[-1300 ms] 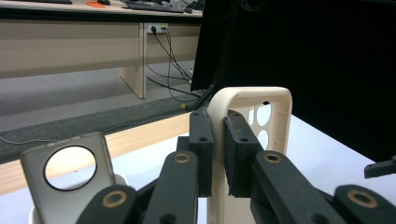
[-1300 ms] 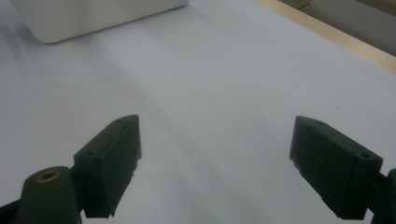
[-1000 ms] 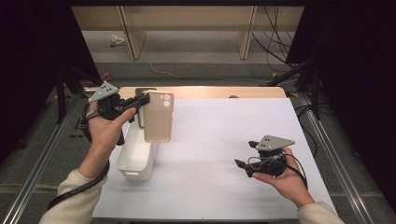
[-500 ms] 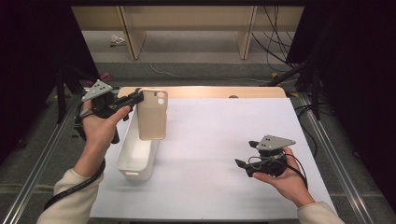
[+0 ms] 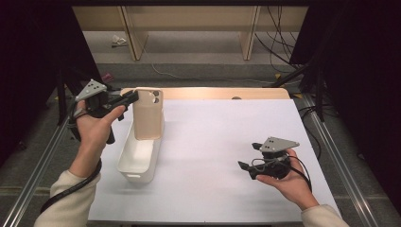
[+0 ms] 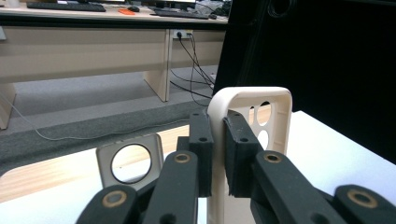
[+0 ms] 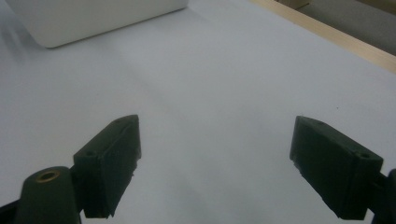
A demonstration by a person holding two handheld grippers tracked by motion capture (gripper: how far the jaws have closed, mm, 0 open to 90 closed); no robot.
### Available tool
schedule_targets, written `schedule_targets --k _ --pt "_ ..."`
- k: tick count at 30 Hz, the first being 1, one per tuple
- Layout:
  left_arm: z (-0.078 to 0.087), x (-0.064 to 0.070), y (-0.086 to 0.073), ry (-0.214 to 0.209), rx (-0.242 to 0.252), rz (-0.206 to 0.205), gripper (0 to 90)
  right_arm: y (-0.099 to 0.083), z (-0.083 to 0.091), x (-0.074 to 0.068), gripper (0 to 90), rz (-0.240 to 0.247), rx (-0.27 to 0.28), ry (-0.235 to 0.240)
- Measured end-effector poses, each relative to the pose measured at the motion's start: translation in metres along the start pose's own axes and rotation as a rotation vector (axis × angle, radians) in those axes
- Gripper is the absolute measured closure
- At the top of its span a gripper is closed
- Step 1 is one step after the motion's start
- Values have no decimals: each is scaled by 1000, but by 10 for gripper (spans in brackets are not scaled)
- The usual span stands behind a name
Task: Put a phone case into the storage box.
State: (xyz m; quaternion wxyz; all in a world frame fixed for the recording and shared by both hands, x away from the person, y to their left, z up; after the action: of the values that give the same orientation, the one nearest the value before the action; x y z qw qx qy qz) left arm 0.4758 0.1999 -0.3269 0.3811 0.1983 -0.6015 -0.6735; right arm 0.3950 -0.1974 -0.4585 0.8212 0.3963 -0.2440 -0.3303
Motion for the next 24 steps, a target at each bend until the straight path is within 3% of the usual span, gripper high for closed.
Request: schedule_targets --k 24 --pt "5 -16 -4 31 -12 -14 825 -1 0 0 172 -3 -1 3"
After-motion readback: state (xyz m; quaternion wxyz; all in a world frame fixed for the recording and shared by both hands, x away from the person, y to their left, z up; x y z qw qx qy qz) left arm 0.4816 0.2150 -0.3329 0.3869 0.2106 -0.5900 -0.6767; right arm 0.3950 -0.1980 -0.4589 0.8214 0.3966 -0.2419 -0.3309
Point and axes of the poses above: each handheld gripper's, and its own axes: z roughly backward along the jaws, y roughly out of its top, x roughly to its right, the point moved 7 cm from there along -z, roughly forward along the jaws, and after that the axes turned 9 degrees about -y, right-handed, at the moved point
